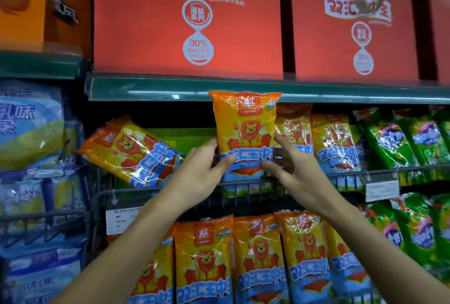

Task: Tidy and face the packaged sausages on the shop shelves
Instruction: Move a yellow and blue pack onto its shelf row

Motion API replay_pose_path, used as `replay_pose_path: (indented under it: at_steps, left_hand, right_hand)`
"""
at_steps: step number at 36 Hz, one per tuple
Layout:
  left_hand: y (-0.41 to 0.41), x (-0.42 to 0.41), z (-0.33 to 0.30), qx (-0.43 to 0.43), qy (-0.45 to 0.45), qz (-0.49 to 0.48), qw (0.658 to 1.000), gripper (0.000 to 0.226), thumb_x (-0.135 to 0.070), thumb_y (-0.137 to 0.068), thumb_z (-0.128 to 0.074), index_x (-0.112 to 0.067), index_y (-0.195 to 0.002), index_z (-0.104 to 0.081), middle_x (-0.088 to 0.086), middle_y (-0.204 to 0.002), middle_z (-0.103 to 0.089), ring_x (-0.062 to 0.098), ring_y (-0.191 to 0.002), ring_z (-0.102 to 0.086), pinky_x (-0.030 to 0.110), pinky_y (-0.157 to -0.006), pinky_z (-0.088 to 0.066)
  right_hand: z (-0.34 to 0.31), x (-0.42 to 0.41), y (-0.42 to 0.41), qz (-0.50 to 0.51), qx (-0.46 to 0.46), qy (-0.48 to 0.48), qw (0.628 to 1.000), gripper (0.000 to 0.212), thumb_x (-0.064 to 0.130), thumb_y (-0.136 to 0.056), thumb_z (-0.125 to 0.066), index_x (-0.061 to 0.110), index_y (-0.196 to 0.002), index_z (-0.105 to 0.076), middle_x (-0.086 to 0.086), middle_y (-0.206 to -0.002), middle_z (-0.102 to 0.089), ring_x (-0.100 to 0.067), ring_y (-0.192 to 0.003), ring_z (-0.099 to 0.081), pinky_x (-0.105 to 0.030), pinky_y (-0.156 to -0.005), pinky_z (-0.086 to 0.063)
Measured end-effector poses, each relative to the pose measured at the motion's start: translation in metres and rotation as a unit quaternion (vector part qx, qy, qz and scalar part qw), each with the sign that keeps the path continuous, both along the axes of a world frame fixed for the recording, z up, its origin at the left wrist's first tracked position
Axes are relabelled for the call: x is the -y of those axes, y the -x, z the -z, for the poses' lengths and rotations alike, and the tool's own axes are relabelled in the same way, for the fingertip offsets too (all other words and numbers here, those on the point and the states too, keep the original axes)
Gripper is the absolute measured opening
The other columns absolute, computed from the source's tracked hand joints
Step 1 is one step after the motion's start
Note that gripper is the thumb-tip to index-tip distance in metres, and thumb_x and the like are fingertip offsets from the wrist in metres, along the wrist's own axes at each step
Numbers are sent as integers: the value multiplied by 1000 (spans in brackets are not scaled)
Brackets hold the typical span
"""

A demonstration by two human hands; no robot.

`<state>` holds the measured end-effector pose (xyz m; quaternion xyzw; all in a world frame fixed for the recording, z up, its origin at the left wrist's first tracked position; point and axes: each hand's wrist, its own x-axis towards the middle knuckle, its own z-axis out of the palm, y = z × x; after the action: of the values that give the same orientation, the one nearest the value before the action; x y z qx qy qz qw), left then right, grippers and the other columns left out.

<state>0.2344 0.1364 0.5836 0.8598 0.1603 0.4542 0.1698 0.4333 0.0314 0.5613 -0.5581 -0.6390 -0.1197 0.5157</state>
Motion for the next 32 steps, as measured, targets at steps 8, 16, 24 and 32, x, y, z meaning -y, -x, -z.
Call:
replay_pose_path:
  at_steps: [8,16,24,32]
  left_hand:
    - [1,-11,-3,-100,12,-25,995,32,-45,-102,-52,-28,-129,-59,-11,-122,-68,7,-110,-63,39,-98,-54]
    - [-6,-9,0,-53,-19,-71,996,31,-48,-99,-59,-33,-127,-59,-17,-111,-70,-1,-98,-66,29,-85,-58]
    - [-19,-13,19,76,-217,-186,955,78,-18,-89,-78,-29,-156,-39,-6,-152,-34,14,-110,-59,42,-92,-58]
    - [-14,-15,14,-37,-127,-206,970,76,-31,-103,-59,-51,-159,-12,2,-92,-69,20,-70,-65,42,-70,-57]
  right_hand:
    - [9,-4,-9,96,105,27,989,74,52,-98,-48,18,-161,-28,-5,-113,-74,-18,-95,-69,-38,-85,-57]
    - [15,-16,1,102,220,-215,946,65,24,-101,-63,19,-159,-34,5,-169,-22,-14,-155,-24,-19,-110,-38]
    - [22,-38,-5,154,205,-55,965,63,61,-104,-18,36,-161,-24,13,-170,-16,-3,-157,-3,-37,-128,-18]
    - [32,-25,5,243,202,-72,946,62,59,-104,-30,26,-156,-42,9,-136,-63,-14,-138,-39,-37,-109,-41]
